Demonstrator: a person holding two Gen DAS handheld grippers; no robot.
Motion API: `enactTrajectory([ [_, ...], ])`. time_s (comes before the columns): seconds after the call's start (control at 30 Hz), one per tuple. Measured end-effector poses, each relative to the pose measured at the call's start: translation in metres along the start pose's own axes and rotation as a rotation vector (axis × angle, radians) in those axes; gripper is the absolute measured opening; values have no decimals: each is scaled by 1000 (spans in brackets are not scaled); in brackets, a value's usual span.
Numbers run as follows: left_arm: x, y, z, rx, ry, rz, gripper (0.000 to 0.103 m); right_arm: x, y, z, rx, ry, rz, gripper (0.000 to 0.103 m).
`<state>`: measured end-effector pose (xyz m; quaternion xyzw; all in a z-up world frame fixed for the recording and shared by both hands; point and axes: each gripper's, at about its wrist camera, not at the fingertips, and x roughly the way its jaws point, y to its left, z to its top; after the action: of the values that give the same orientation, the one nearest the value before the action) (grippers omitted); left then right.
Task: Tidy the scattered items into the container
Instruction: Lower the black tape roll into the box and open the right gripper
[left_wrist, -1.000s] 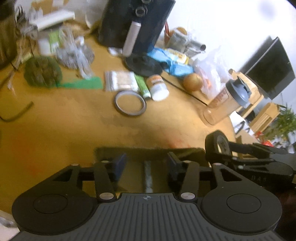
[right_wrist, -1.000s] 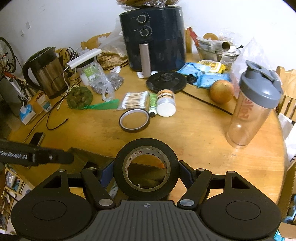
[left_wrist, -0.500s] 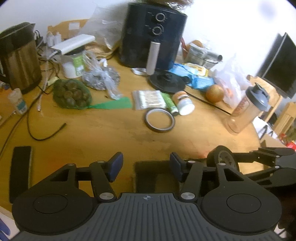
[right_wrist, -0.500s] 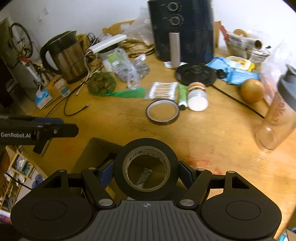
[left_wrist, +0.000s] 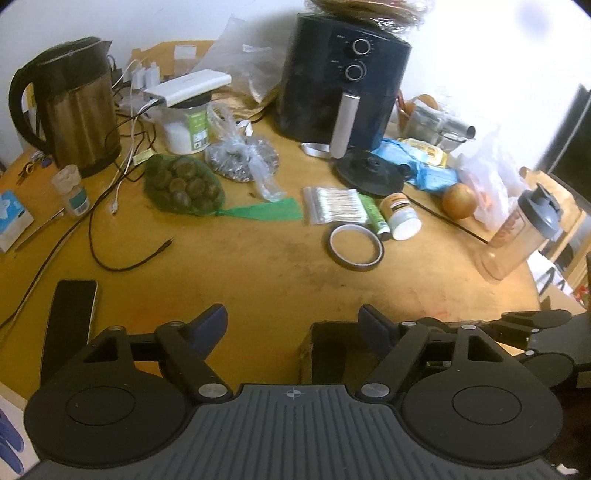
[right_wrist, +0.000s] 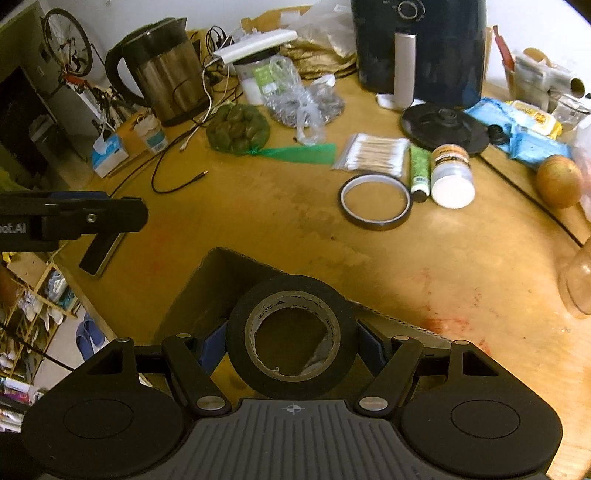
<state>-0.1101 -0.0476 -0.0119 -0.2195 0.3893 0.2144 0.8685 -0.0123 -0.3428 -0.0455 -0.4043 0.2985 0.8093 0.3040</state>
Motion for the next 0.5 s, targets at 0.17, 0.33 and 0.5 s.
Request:
enactTrajectory([
  [0.17, 1, 3, 0, -11, 1, 3, 78, 11, -3, 2, 14, 15, -18, 82],
  [0.33, 5, 1, 3, -4, 2, -7, 78, 4, -7, 4, 12, -13, -15, 90],
  [0.5, 10, -7, 6, 16, 5, -25, 78, -5, -9, 4, -3, -40, -30, 97],
])
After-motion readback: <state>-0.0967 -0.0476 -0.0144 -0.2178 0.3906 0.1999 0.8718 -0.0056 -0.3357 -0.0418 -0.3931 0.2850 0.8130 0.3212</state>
